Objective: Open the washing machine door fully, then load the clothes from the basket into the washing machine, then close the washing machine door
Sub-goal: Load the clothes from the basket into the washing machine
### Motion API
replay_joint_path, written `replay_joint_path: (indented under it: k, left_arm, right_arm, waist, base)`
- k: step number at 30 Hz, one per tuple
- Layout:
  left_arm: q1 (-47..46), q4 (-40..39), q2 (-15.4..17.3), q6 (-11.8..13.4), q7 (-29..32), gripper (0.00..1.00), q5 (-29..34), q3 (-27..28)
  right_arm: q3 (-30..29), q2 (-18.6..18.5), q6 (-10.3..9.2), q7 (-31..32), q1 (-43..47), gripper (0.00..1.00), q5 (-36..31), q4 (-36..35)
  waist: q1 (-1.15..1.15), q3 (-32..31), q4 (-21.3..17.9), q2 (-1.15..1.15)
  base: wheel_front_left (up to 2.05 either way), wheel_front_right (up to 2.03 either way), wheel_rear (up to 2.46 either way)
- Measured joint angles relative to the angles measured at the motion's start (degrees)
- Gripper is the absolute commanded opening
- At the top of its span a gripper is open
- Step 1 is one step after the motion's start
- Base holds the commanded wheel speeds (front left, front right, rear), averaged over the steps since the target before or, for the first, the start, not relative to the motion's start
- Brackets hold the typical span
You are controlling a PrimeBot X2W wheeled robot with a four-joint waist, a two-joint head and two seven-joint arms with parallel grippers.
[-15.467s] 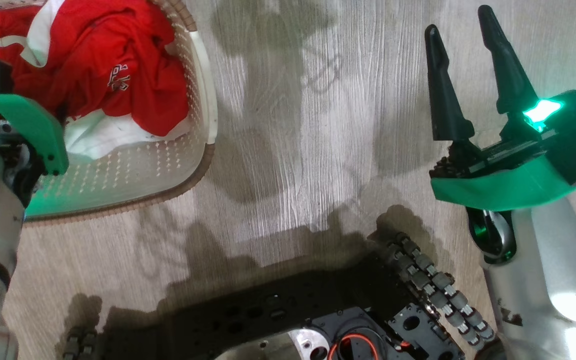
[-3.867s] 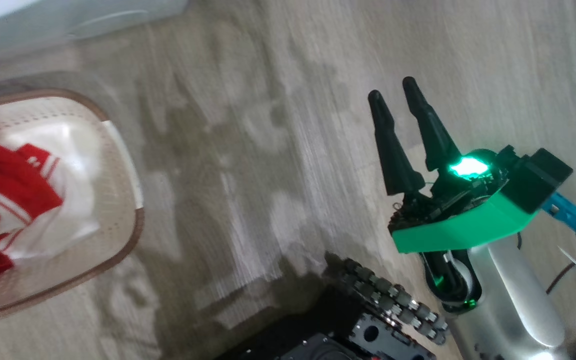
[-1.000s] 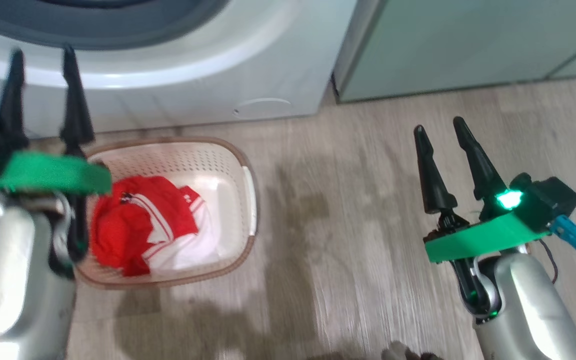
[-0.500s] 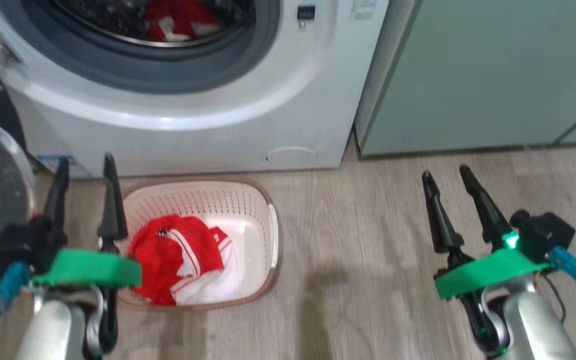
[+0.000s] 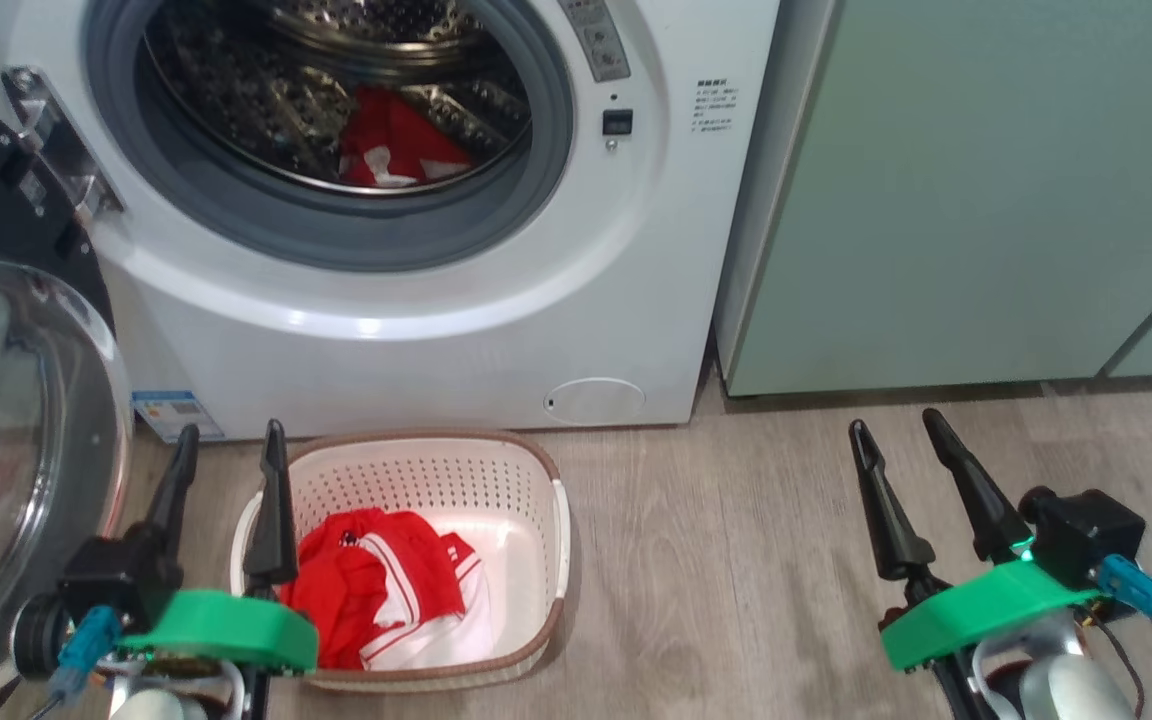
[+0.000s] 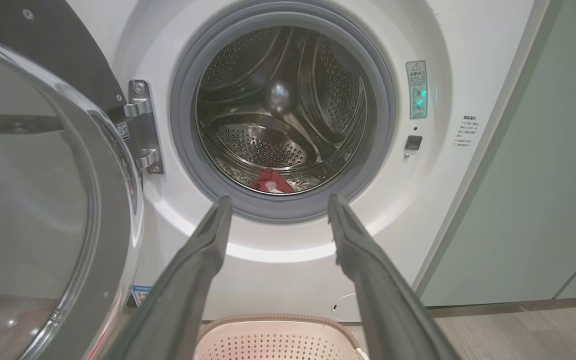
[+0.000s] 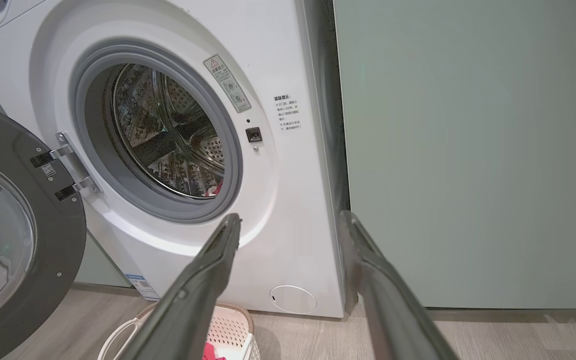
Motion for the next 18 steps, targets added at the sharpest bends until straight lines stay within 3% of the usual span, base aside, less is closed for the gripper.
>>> replay_joint_path:
  k: [18]
  left_arm:
    - [0.8, 1.9, -0.5, -1.4, 0.0, 1.00, 1.3, 1.3]
  right_arm:
    - [-0.1, 0.0, 0.00, 0.5, 0.5, 1.00, 0.0, -1.1]
  waist:
    - [0.00, 0.1, -0.2, 0.00]
  base:
    - [0.00, 0.00, 0.00]
